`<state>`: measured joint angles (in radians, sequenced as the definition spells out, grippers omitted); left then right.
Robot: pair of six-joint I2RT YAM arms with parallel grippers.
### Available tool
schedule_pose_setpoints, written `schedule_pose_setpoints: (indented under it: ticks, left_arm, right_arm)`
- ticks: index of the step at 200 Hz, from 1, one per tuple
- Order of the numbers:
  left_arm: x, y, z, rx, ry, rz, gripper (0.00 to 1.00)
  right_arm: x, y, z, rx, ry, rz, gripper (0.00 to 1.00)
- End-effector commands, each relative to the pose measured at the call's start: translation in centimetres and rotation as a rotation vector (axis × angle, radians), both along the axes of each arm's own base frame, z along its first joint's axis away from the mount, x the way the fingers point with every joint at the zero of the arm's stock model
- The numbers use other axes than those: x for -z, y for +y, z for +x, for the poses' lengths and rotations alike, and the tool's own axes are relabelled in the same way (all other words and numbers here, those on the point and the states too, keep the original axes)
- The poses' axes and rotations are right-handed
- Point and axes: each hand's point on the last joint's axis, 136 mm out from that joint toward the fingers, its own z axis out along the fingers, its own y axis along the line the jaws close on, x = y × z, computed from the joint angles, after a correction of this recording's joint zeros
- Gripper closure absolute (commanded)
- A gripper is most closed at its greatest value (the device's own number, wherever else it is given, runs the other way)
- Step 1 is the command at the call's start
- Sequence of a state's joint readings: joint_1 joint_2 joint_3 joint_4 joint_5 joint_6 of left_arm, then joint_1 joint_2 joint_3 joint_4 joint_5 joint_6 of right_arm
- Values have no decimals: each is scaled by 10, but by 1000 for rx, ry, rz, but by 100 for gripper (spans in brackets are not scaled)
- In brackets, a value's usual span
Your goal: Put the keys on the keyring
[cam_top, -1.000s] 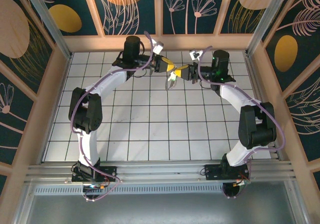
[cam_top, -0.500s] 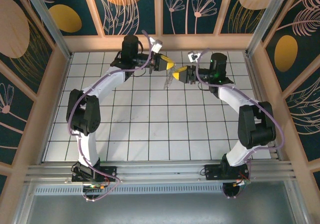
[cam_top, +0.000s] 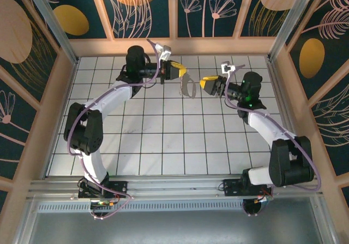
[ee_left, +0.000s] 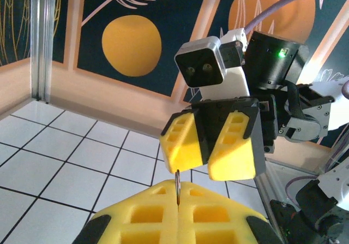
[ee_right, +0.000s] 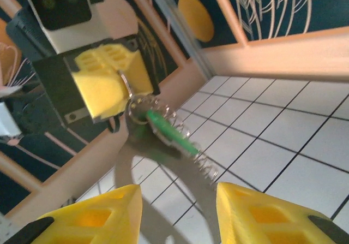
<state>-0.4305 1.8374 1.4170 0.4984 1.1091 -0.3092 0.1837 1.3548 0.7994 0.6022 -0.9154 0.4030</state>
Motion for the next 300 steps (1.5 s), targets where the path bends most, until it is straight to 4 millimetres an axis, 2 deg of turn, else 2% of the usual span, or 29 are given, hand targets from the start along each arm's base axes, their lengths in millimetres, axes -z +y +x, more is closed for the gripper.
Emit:
schedule_pose_setpoints:
  ticks: [1, 27, 79, 109, 146, 233, 300]
  left_arm:
    - [-34, 6, -15, 4, -105, -70, 100]
    - [-33, 9, -25, 29, -109, -75, 100]
    - [-33, 11, -42, 83, -119, -72, 100]
    - [-31, 10, -47, 110, -117, -68, 100]
    - [-31, 9, -50, 127, -117, -64, 100]
    - [-30, 7, -53, 149, -117, -49, 100]
    - [-30, 5, -53, 155, -116, -44, 100]
  right_arm:
    - [-4, 0, 8, 102, -41, 7, 59]
    - [3, 14, 9, 107, -48, -4, 59]
    - [5, 54, -9, 60, -100, -35, 54]
    - [8, 66, -10, 55, -106, -60, 53]
    - [11, 61, -5, 104, -114, -84, 53]
    - [-9, 62, -8, 90, -187, -88, 52]
    - [-14, 62, -3, 123, -212, -107, 53]
